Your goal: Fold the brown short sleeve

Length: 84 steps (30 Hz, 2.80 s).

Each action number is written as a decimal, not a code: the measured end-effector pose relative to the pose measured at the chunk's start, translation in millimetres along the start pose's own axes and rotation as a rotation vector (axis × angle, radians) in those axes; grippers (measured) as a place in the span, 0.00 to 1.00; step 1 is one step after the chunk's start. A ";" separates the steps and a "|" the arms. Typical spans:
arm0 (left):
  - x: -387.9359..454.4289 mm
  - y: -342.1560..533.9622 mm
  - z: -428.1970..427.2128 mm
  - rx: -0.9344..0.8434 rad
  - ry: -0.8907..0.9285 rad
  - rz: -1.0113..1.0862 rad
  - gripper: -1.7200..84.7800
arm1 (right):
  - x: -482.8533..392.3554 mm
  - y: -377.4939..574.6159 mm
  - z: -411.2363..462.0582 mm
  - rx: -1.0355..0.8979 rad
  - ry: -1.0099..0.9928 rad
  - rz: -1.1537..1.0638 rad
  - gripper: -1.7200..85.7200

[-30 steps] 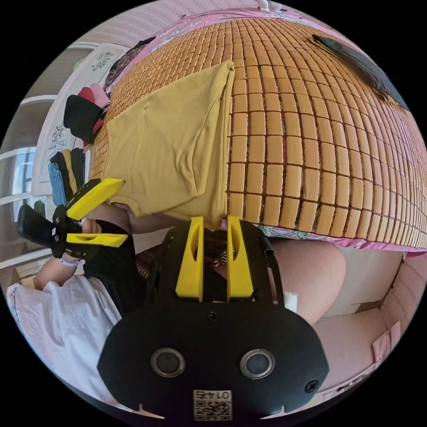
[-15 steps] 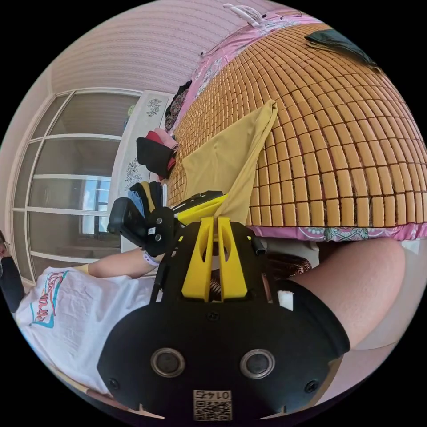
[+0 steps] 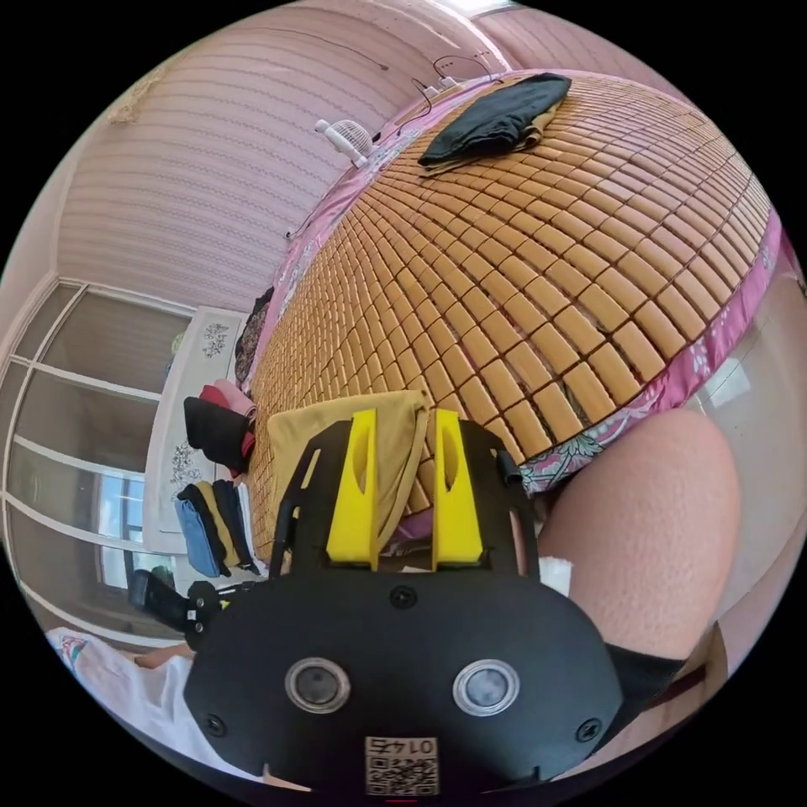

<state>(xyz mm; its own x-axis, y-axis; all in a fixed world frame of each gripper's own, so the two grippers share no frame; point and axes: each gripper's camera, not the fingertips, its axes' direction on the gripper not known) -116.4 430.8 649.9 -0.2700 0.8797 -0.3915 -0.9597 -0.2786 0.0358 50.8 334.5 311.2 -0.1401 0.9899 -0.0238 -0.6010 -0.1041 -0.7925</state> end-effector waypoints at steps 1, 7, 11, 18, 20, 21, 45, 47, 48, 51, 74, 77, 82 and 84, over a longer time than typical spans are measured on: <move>1.6 1.4 -0.5 -0.001 -0.004 -0.002 0.01 | 0.4 -2.5 5.8 -0.023 0.016 -0.005 0.11; 10.8 -0.4 -9.5 0.017 -0.041 0.019 0.01 | -1.2 -0.4 -12.3 -0.010 0.084 -0.030 0.04; 9.5 -8.8 -29.3 0.104 0.007 -0.006 0.01 | -4.3 10.8 -69.6 0.111 0.070 -0.066 0.03; 13.7 -11.9 -62.0 0.252 0.043 -0.013 0.01 | -33.9 14.9 -128.8 0.173 0.057 -0.162 0.03; 8.6 -4.7 -71.4 0.288 0.052 -0.040 0.01 | -75.5 5.4 -122.5 0.164 0.030 -0.294 0.03; 4.0 0.3 -78.4 0.308 0.055 -0.075 0.01 | -88.6 2.3 -118.2 0.156 0.024 -0.335 0.03; -93.1 63.1 -78.6 0.062 -0.226 -0.813 0.15 | -307.7 -47.4 154.5 -0.413 0.378 -0.916 0.17; -88.4 58.6 -77.3 0.042 -0.264 -0.784 0.12 | -310.1 -48.7 150.5 -0.383 0.339 -0.911 0.16; -86.5 55.1 -74.0 0.016 -0.242 -0.760 0.12 | -310.2 -49.0 149.0 -0.374 0.333 -0.906 0.16; -78.2 46.7 -72.8 -0.040 -0.287 -0.733 0.10 | -315.2 -42.7 141.1 -0.344 0.356 -0.936 0.12; 53.2 67.0 -168.7 0.292 -0.295 -0.397 0.01 | -313.3 -50.6 -82.8 -0.071 -0.038 -0.957 0.04; 54.1 76.7 -181.7 0.361 -0.293 -0.412 0.01 | -345.8 -58.9 -86.0 -0.049 -0.059 -1.051 0.04; 42.6 102.4 -212.3 0.484 -0.406 -0.451 0.02 | -445.4 -83.7 -69.0 -0.030 -0.144 -1.312 0.04; 26.6 118.1 -236.5 0.550 -0.494 -0.489 0.02 | -503.0 -92.6 -53.7 -0.043 -0.201 -1.439 0.04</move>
<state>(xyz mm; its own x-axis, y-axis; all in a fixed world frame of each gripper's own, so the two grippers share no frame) -218.6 330.2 426.3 0.2998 0.9531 -0.0411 -0.8437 0.2850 0.4550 219.2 -148.6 363.9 0.4436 0.2026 0.8730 -0.2906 0.9540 -0.0737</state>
